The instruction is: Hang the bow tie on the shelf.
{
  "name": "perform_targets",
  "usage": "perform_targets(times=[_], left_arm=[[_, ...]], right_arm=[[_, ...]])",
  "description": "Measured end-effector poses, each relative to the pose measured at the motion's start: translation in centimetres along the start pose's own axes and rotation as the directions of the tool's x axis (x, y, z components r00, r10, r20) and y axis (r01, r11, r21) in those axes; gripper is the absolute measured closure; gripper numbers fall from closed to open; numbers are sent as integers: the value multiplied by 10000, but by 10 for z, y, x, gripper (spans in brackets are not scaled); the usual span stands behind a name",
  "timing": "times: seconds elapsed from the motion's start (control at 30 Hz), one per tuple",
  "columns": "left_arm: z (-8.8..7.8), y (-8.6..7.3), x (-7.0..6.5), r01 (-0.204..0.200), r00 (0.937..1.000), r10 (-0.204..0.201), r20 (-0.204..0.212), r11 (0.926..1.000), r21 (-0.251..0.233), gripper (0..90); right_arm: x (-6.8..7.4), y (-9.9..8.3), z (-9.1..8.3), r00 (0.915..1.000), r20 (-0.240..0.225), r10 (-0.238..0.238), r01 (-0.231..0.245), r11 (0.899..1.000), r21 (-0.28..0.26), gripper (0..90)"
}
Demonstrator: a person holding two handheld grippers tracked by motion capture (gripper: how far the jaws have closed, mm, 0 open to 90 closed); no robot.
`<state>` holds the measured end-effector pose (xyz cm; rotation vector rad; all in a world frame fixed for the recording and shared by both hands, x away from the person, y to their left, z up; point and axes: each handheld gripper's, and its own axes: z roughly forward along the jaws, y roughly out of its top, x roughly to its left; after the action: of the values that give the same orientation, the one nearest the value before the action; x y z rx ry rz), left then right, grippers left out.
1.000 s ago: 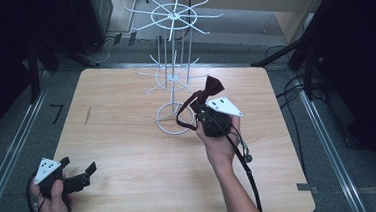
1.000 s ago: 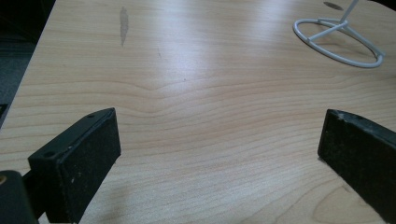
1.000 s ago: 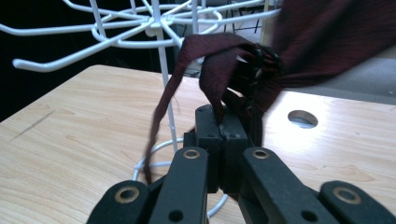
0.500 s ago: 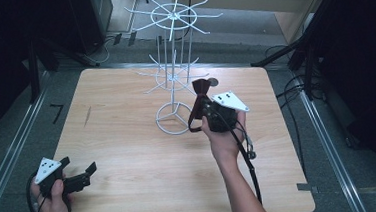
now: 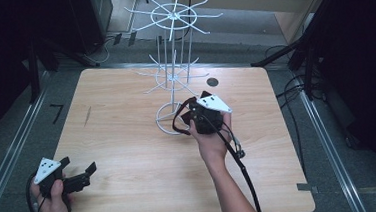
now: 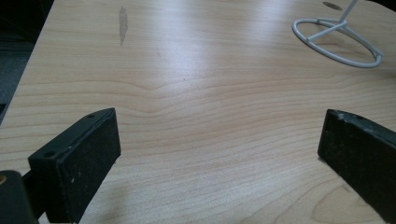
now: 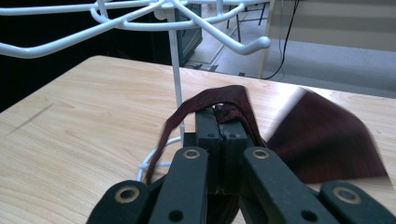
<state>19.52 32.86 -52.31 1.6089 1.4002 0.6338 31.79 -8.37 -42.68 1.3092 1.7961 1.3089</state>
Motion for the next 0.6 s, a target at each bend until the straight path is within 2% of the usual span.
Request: perform_targets(times=[0.1, 0.27, 0.4, 0.6], left_arm=[[0, 0, 0, -10, 10000, 10, 8, 10000, 8, 0], [0, 0, 0, -39, 10000, 39, -13, 10000, 22, 0], [0, 0, 0, -23, 10000, 23, -27, 10000, 9, 0], [0, 0, 0, -41, 10000, 41, -19, 10000, 9, 0]], right_arm=[[-5, -1, -6, 9996, 70, 281, -279, 9994, -198, 900], [-13, 1, -17, 9991, 232, 358, -344, 9978, -564, 900], [-16, 7, -33, 9990, 395, 186, -146, 9951, -978, 900], [-18, 10, -50, 9987, 506, -36, 101, 9916, -1292, 900]])
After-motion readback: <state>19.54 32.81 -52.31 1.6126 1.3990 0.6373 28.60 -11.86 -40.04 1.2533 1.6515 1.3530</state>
